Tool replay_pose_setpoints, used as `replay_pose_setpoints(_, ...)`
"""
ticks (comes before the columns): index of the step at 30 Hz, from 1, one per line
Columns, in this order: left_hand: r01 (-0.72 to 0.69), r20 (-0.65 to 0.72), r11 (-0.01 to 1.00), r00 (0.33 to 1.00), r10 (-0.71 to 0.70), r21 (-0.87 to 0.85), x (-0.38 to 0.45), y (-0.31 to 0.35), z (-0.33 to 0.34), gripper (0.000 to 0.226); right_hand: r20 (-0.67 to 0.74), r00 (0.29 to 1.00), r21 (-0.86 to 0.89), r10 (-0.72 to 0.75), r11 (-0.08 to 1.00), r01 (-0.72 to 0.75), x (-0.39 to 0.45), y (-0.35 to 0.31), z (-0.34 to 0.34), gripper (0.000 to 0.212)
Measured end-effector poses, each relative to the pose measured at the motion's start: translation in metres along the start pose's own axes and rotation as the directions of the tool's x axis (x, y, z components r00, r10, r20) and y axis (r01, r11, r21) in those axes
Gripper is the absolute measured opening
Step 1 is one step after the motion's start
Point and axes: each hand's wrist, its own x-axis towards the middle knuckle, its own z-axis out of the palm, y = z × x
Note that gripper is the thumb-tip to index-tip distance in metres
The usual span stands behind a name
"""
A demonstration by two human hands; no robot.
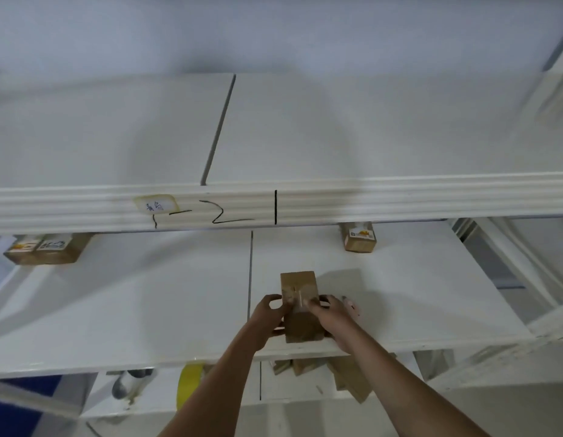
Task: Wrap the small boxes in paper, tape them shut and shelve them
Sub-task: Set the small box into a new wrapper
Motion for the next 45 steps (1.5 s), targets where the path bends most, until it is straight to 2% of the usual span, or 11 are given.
replay_pose_setpoints(3,-0.001,0.062,0.996,0.998,0.006,-0.09,0.003,0.004,0.007,0.052,0.018,1.0,0.104,-0.014,0.994,0.012,0.002,-0.005,-0.006,0.047)
replay_pose_setpoints(6,-0.034,0.039,0.994,0.999,0.038,-0.104,0.002,0.008,0.016,0.051,0.01,0.999,0.181,-0.034,0.983,0.032,0.003,-0.008,-0.005,0.039)
replay_pose_setpoints(9,-0.057,0.005,0.992,0.998,0.058,-0.114,-0.006,0.009,0.024,0.053,-0.018,0.998,0.182,-0.053,0.982,0.055,0.001,-0.012,-0.004,0.041)
replay_pose_setpoints(14,-0.156,-0.087,0.986,0.985,0.151,-0.055,-0.005,0.002,0.031,0.057,-0.036,0.988,0.044,-0.148,0.988,0.15,-0.004,-0.012,-0.005,0.045)
replay_pose_setpoints(23,-0.213,-0.159,0.976,0.963,0.216,0.04,-0.004,0.013,0.044,0.044,-0.128,0.974,0.004,-0.19,0.981,0.192,0.002,-0.019,0.003,0.04)
replay_pose_setpoints(27,-0.21,-0.149,0.972,0.963,0.225,0.106,-0.001,0.022,0.045,0.047,-0.156,0.971,-0.041,-0.183,0.983,0.179,0.005,-0.025,0.004,0.04)
replay_pose_setpoints(34,-0.117,-0.04,0.993,0.992,0.116,-0.007,0.002,0.028,0.036,0.07,-0.077,0.991,0.003,-0.11,0.994,0.11,0.003,-0.034,-0.011,0.038)
replay_pose_setpoints(38,-0.163,-0.083,0.985,0.983,0.166,0.049,0.001,0.04,0.037,0.061,-0.039,0.991,0.038,-0.125,0.991,0.127,-0.001,-0.036,-0.011,0.036)
replay_pose_setpoints(42,-0.204,-0.123,0.979,0.971,0.206,0.026,-0.002,0.041,0.041,0.048,-0.045,0.989,0.098,-0.142,0.984,0.146,-0.002,-0.041,-0.005,0.053)
replay_pose_setpoints(45,-0.229,-0.124,0.973,0.965,0.231,0.028,-0.002,0.038,0.044,0.046,-0.083,0.981,-0.012,-0.175,0.985,0.175,-0.001,-0.042,0.002,0.057)
